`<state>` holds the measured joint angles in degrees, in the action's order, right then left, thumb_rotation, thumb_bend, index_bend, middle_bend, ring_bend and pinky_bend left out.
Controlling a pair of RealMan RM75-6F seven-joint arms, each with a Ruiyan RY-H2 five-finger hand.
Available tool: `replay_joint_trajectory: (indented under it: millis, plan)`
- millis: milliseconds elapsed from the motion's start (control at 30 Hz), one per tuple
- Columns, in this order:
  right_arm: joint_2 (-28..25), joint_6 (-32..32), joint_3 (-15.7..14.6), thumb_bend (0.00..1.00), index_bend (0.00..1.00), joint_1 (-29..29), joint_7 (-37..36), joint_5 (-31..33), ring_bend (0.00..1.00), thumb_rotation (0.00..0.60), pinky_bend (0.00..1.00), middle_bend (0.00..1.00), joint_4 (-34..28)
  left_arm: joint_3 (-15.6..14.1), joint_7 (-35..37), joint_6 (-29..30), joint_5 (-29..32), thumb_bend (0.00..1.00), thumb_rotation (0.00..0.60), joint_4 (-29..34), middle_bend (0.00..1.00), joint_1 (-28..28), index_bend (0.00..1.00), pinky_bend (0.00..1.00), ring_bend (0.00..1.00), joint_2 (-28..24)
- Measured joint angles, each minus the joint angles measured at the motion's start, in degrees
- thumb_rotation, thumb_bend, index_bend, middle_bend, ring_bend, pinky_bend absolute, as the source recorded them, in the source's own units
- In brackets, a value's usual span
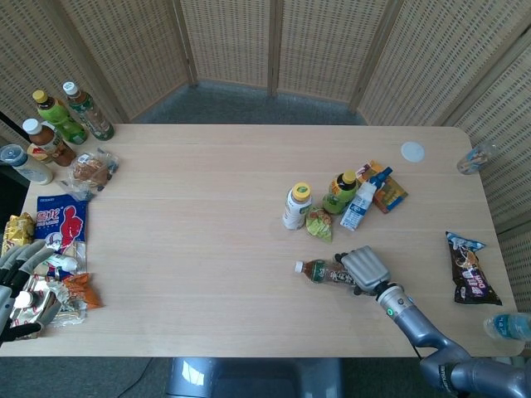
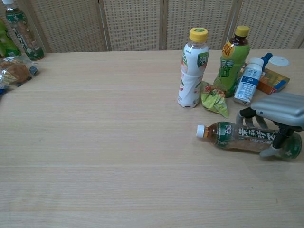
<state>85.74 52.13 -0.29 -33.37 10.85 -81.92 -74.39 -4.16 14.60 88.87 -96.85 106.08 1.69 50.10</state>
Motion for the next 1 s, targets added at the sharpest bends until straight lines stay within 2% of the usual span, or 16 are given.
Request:
replay_joint_trajectory:
  millis: [33, 133, 300, 467, 600, 833, 1000]
  plan:
    - [0.01, 0.50, 0.05, 0.23, 0.70, 0.10, -0.40, -0.27, 0.80, 0.600, 1.00, 0.88, 0.23, 0.00, -0.02, -0.02, -0.01, 0.34, 0.600, 0.00, 0.06, 0.01, 0.12, 0.00, 0.00, 0.00]
    - [-0.35, 1.92, 0.24, 0.26, 0.77, 0.34, -1.29, -1.06, 0.88, 0.600, 1.00, 0.96, 0.36, 0.01, -0.19, -0.21, -0.01, 0.35, 0.600, 0.09, 0.06, 0.11, 0.12, 0.00, 0.00, 0.02]
    - [-2.73, 4.12, 1.23, 0.25, 0.79, 0.67, -2.40, -1.51, 0.92, 0.600, 1.00, 0.99, -1.48, -0.01, -0.58, -0.59, -0.11, 0.35, 0.600, 0.39, 0.06, 0.30, 0.12, 0.00, 0.00, 0.13]
    - [-7.01, 6.54, 3.30, 0.25, 0.80, 1.07, -3.42, -1.00, 0.93, 0.600, 1.00, 1.00, -6.62, -0.11, -0.74, -0.70, 0.07, 0.35, 0.600, 0.59, 0.06, 0.23, 0.12, 0.00, 0.00, 0.20]
    - [-11.53, 8.96, 6.04, 0.24, 0.80, 1.44, -5.50, -0.06, 0.93, 0.600, 1.00, 1.00, -12.59, -0.28, -0.56, -0.88, 0.06, 0.35, 0.600, 0.55, 0.06, 0.18, 0.12, 0.00, 0.00, 0.37]
    - [-20.55, 12.56, 13.08, 0.24, 0.81, 1.37, -8.85, 2.61, 0.93, 0.600, 1.00, 1.00, -22.58, -0.47, -0.38, -0.61, -0.14, 0.35, 0.600, 0.31, 0.06, -0.05, 0.12, 0.00, 0.00, 0.52]
    - [-23.79, 13.01, 15.36, 0.24, 0.81, 0.90, -9.08, 4.94, 0.93, 0.600, 1.00, 1.00, -26.24, -0.57, 0.15, -0.06, -0.20, 0.35, 0.600, -0.11, 0.06, -0.38, 0.12, 0.00, 0.00, 0.50]
